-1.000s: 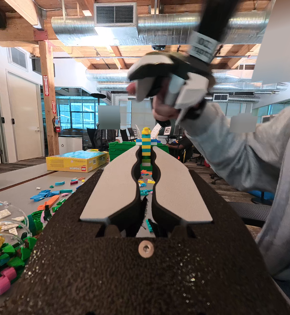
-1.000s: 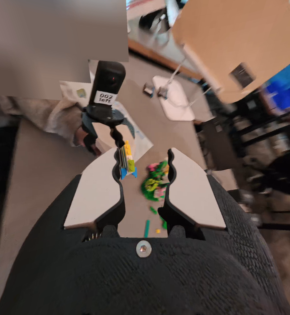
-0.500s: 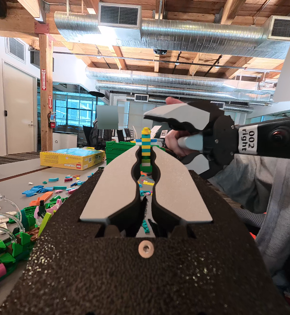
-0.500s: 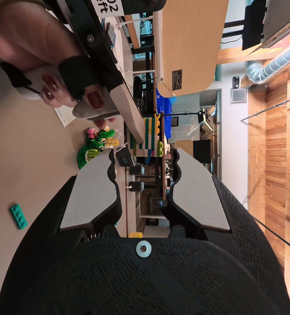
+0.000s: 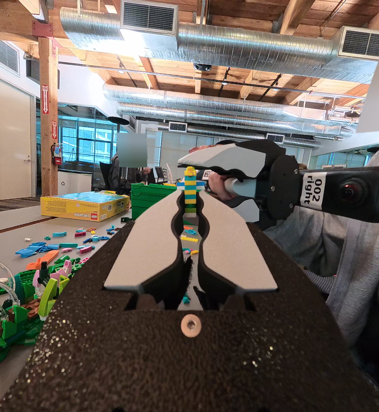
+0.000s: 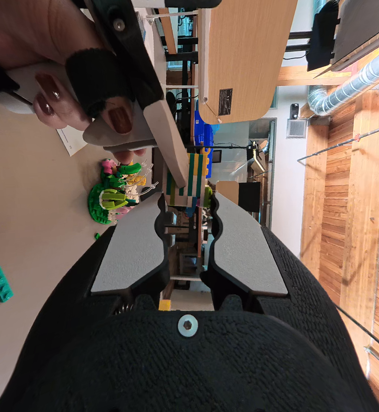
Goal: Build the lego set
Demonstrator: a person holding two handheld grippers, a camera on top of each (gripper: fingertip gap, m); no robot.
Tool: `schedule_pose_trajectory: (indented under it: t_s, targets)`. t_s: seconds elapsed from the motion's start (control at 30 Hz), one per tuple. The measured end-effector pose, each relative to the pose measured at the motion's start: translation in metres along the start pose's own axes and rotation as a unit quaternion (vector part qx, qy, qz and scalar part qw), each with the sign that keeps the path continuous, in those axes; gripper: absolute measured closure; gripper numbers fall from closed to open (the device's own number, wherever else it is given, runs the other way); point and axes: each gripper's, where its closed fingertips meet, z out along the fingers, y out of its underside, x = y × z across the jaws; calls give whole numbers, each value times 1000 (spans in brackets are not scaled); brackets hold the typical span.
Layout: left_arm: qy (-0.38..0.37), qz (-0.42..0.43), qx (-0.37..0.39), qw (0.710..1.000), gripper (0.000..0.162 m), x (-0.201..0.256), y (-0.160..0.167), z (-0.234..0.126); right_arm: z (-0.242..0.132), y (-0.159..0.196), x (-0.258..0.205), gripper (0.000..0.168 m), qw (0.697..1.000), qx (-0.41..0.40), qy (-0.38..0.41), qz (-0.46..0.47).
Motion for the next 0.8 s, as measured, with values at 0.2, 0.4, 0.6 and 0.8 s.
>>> schedule_pose_trajectory:
  t_s: [0.2,0.4,0.6,0.8]
  targets:
    - [4,2,-10,1000,154,2,2,1,-1,1,-2,131,999,-4,-27,18]
    - [8,-1,-12,1000,153,3,2,1,-2,1,-3,131,998,-2,-58,16]
    - [13,-2,-18,1000,153,5,4,2,-5,2,-6,131,995,-1,-94,31]
    - [12,5,-26,1000,153,6,6,3,-8,3,-8,132,991,-2,-122,53]
